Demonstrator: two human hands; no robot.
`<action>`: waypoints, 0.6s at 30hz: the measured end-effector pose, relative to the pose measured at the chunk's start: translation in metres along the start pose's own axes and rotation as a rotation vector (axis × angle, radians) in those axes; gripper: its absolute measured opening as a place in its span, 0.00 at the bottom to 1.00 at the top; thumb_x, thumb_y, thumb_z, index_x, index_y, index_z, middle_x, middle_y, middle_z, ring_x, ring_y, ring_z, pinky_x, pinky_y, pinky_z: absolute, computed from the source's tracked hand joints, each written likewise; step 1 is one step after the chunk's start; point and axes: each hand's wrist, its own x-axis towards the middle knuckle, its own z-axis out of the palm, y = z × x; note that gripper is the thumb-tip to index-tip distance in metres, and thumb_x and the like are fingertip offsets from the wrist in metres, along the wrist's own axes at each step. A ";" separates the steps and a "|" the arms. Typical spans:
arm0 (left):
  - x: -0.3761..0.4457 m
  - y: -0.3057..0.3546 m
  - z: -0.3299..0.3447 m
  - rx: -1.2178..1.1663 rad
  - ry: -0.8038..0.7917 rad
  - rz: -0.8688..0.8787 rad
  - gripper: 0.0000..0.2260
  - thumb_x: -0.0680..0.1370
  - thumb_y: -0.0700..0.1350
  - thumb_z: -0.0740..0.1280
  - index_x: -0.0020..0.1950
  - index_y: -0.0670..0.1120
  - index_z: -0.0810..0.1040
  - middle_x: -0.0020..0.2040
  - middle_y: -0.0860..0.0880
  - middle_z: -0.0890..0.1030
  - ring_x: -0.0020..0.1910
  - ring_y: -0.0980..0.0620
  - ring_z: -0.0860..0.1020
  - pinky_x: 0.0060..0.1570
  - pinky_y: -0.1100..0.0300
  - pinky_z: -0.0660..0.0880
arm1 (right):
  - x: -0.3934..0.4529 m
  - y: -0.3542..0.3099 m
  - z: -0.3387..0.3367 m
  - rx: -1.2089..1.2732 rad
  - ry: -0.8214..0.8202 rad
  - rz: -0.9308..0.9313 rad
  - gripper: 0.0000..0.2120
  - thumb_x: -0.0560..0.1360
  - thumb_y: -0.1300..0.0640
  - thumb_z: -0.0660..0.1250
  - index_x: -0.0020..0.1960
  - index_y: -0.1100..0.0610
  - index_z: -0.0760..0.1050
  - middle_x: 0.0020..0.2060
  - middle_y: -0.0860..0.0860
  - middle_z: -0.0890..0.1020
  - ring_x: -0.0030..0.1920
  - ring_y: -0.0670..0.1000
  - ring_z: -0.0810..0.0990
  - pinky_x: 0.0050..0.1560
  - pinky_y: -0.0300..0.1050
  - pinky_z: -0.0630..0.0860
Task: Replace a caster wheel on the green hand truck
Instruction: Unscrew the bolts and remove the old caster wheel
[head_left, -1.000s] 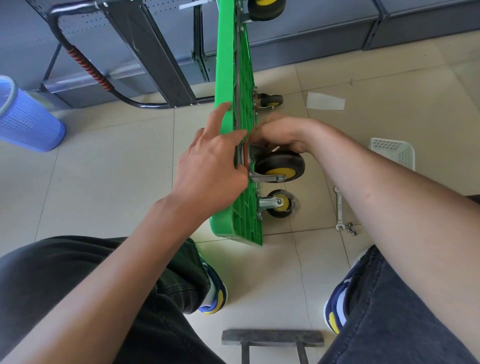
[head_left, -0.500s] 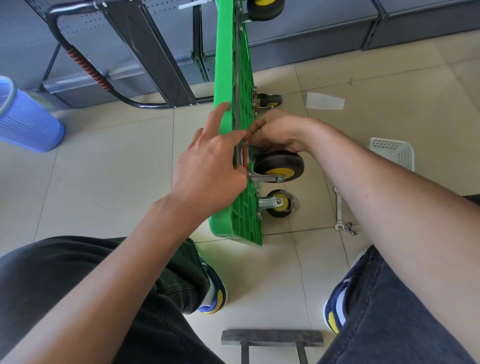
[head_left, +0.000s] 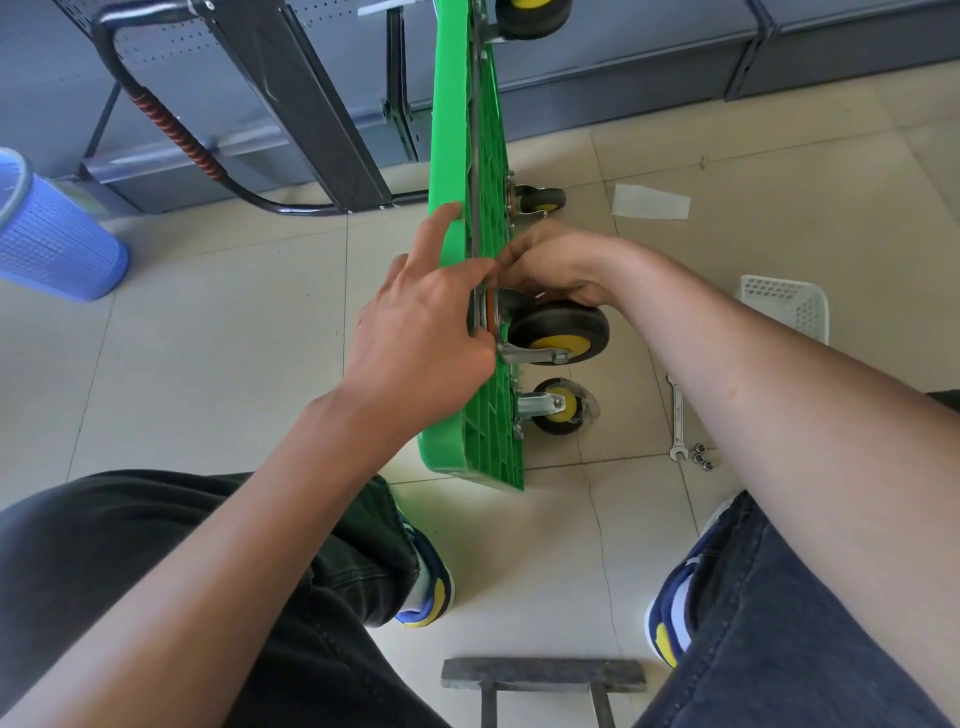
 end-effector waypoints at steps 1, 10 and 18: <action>0.000 0.000 0.000 0.001 0.002 0.000 0.22 0.75 0.43 0.72 0.70 0.52 0.76 0.81 0.53 0.55 0.67 0.42 0.73 0.53 0.49 0.75 | -0.001 0.000 0.000 -0.004 -0.011 0.006 0.09 0.78 0.68 0.68 0.47 0.55 0.82 0.44 0.53 0.84 0.46 0.55 0.83 0.45 0.48 0.82; 0.000 0.000 0.000 0.008 -0.013 -0.012 0.24 0.75 0.43 0.71 0.72 0.52 0.75 0.81 0.54 0.54 0.68 0.43 0.72 0.55 0.46 0.75 | -0.002 0.001 -0.004 -0.121 -0.117 0.077 0.06 0.80 0.59 0.68 0.56 0.56 0.82 0.53 0.60 0.85 0.54 0.63 0.84 0.59 0.63 0.81; 0.001 0.000 -0.001 0.009 -0.018 -0.012 0.24 0.75 0.43 0.71 0.72 0.52 0.75 0.81 0.54 0.54 0.68 0.43 0.72 0.55 0.47 0.76 | -0.001 0.002 -0.004 -0.123 -0.104 0.061 0.07 0.79 0.58 0.69 0.55 0.57 0.83 0.51 0.59 0.86 0.53 0.61 0.85 0.60 0.63 0.81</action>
